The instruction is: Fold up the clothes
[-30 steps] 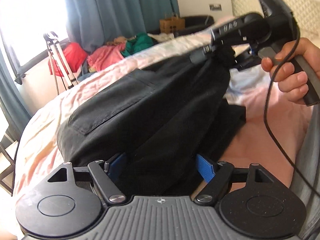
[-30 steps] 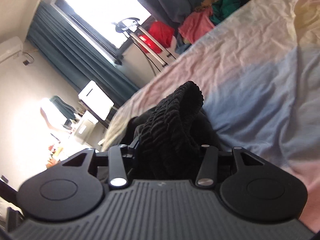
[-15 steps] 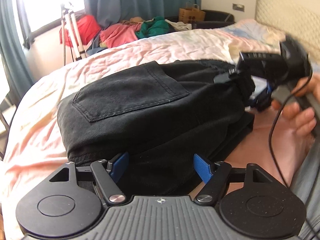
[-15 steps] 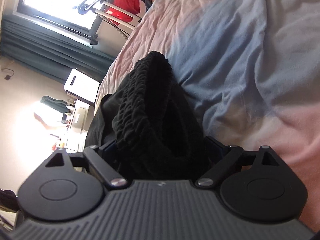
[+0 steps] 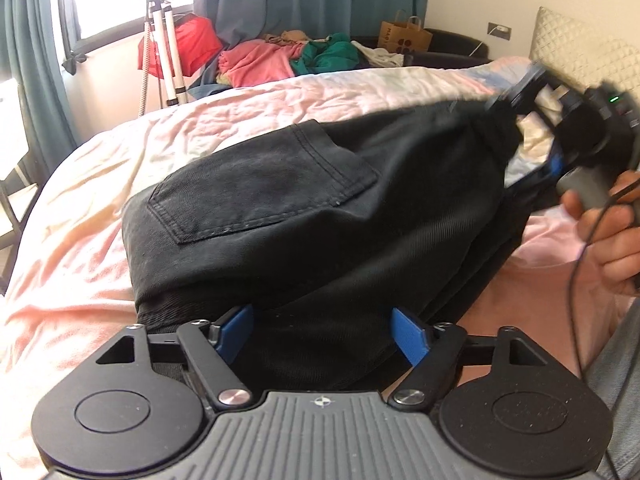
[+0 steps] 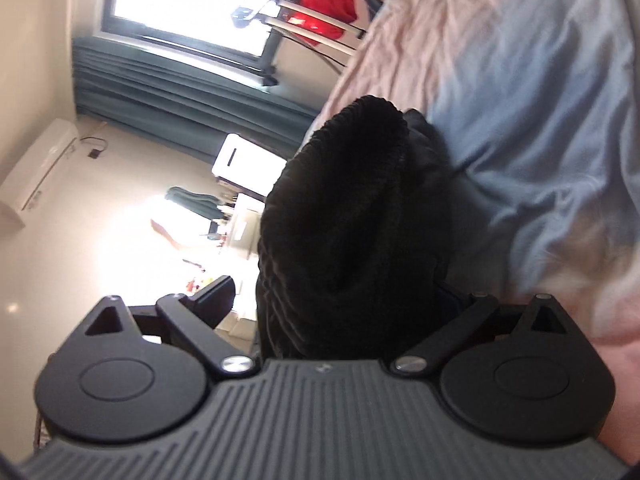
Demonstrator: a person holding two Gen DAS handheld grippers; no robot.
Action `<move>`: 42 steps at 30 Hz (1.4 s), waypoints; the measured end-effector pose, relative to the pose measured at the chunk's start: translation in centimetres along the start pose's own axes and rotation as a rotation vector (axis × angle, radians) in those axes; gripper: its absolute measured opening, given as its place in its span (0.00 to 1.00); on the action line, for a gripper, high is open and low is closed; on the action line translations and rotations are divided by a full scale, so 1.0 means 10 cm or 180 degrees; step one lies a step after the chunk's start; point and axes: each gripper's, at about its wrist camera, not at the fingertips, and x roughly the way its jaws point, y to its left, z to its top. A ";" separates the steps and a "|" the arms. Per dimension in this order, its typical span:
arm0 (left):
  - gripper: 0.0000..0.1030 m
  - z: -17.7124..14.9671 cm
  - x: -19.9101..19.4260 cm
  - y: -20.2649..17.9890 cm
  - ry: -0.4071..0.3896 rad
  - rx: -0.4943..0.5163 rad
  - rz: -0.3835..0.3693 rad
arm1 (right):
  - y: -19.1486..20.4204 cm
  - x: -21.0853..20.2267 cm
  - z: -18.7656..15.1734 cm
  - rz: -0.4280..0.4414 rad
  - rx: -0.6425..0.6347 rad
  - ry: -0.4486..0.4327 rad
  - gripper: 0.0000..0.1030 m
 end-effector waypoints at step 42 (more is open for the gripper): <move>0.88 -0.41 0.03 1.45 0.0020 -0.3132 -0.0417 | 0.07 0.32 -0.30 -0.1166 -0.0514 -0.0093 0.56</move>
